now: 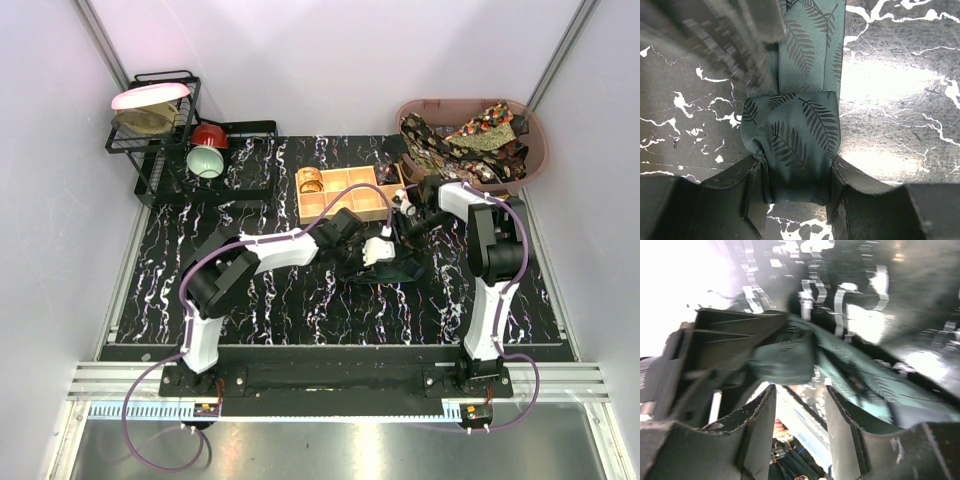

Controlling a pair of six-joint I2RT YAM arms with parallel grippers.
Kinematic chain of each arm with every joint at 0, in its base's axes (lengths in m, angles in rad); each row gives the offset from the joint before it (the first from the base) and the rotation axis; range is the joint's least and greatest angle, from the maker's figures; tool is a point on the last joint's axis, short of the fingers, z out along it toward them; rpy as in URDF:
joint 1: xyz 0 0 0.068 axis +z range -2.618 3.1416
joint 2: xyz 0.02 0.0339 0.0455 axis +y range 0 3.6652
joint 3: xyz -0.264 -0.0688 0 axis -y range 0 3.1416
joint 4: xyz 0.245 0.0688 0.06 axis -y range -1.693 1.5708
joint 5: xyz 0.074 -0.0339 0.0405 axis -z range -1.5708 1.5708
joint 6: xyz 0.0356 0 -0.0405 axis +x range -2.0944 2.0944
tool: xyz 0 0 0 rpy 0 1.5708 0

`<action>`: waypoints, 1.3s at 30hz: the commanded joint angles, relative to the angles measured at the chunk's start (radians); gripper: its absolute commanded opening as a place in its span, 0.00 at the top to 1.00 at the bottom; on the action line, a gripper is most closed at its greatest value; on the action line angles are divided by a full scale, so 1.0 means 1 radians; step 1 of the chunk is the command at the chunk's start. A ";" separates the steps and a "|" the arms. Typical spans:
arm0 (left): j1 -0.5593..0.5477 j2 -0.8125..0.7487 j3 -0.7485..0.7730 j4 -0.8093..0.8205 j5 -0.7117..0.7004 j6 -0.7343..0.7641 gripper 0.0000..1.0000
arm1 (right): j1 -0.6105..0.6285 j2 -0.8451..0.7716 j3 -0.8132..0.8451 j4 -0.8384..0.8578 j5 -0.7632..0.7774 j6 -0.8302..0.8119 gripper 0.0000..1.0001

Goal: Roll the ties
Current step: Roll the tie at the center of the board.

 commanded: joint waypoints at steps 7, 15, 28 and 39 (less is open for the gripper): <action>-0.005 0.082 0.017 -0.184 -0.113 0.032 0.66 | 0.054 -0.107 -0.132 0.228 -0.122 0.075 0.45; -0.003 0.096 0.036 -0.195 -0.108 0.041 0.64 | 0.088 -0.107 -0.168 0.300 -0.102 0.073 0.64; 0.130 -0.049 -0.088 0.113 0.217 -0.194 0.26 | 0.085 -0.036 -0.182 0.228 0.157 0.046 1.00; 0.146 -0.045 -0.247 0.645 0.412 -0.395 0.01 | 0.102 -0.010 -0.188 0.245 0.315 0.057 1.00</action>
